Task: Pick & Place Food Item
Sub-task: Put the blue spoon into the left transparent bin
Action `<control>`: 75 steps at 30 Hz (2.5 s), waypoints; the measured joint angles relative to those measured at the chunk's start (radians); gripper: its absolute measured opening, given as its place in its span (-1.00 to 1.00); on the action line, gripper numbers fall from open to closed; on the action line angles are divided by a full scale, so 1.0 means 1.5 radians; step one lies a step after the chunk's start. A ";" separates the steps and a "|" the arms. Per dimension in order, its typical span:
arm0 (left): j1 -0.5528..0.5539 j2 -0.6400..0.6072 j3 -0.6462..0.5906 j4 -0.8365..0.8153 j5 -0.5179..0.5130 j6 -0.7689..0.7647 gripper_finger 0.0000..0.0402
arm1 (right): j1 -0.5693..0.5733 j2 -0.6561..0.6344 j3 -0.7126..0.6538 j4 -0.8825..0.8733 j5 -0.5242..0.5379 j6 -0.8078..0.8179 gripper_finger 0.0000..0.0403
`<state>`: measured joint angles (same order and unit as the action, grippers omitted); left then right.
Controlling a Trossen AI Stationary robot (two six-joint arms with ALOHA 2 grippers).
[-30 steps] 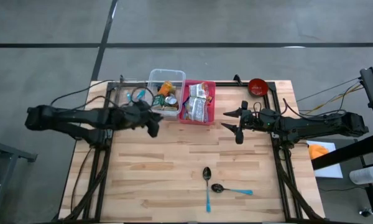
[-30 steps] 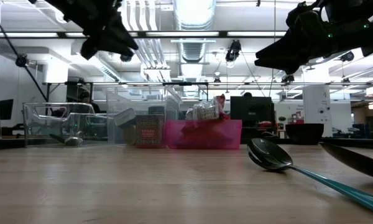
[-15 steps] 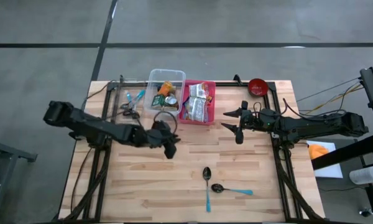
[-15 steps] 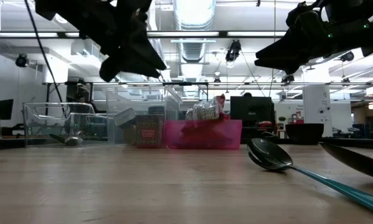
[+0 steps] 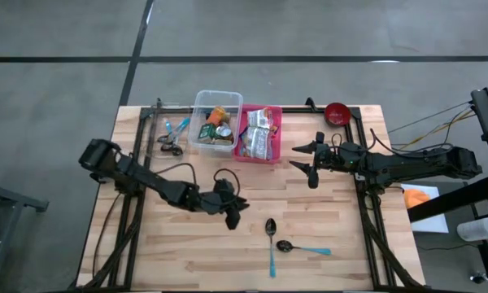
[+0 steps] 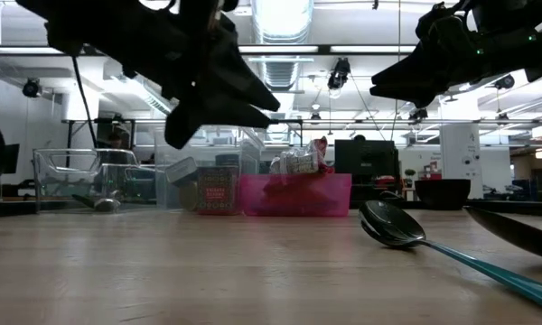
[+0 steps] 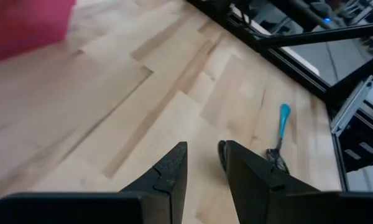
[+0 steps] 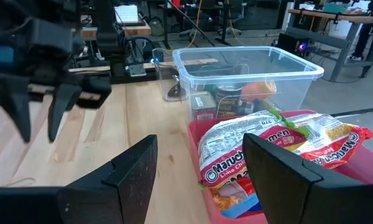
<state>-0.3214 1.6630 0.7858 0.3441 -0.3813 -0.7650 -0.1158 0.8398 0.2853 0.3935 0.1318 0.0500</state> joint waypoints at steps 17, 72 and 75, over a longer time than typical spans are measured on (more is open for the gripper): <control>-0.015 0.214 0.152 0.052 0.077 0.006 -0.45 | 0.000 0.000 0.000 0.000 0.000 0.000 0.17; 0.021 0.299 0.206 0.075 0.155 0.127 0.02 | 0.000 0.000 0.000 0.000 0.000 0.001 0.17; 0.021 0.303 0.206 0.085 0.155 0.129 0.03 | 0.000 0.000 0.000 0.000 0.000 0.000 0.17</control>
<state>-0.2893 2.1171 1.0954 0.4719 -0.1484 -0.5722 -0.1154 0.8398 0.2855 0.3935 0.1321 0.0494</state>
